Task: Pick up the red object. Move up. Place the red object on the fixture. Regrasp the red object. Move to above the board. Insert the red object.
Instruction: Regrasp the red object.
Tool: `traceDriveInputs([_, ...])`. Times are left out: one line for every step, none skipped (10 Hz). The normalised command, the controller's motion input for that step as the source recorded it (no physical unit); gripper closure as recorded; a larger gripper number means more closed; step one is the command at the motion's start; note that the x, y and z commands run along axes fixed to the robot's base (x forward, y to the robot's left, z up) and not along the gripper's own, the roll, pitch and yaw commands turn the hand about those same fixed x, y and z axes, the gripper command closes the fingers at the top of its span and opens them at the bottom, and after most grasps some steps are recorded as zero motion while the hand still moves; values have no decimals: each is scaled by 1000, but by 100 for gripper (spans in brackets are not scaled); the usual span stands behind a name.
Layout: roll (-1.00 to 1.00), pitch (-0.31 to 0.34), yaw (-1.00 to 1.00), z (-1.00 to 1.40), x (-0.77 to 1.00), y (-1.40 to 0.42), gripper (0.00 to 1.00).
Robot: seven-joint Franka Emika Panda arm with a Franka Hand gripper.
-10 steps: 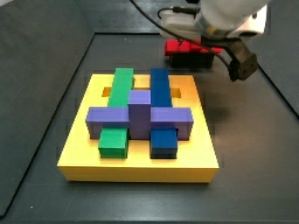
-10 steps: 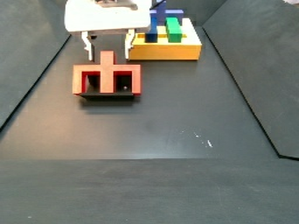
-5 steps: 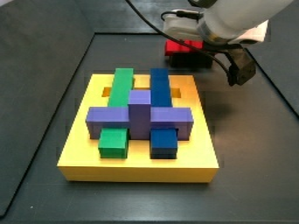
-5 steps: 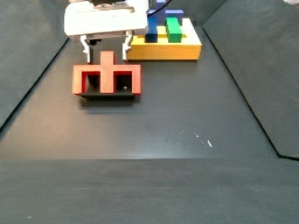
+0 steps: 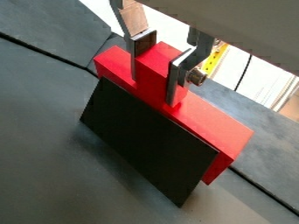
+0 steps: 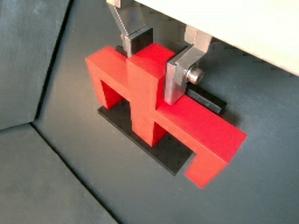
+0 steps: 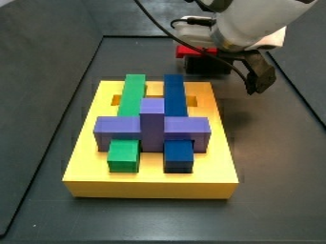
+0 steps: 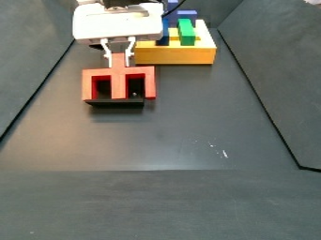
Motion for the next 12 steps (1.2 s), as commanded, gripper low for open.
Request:
traceDriveInputs([0,0,0,0,0,0,100])
traceDriveInputs([0,0,0,0,0,0,100])
traceDriveInputs([0,0,0,0,0,0,100])
traceDriveInputs([0,0,0,0,0,0,100])
traceDriveInputs([0,0,0,0,0,0,100])
traceDriveInputs([0,0,0,0,0,0,100])
traceDriveInputs([0,0,0,0,0,0,100])
traceDriveInputs([0,0,0,0,0,0,100])
traceDriveInputs([0,0,0,0,0,0,100])
traceDriveInputs([0,0,0,0,0,0,100])
traceDriveInputs([0,0,0,0,0,0,100])
traceDriveInputs([0,0,0,0,0,0,100])
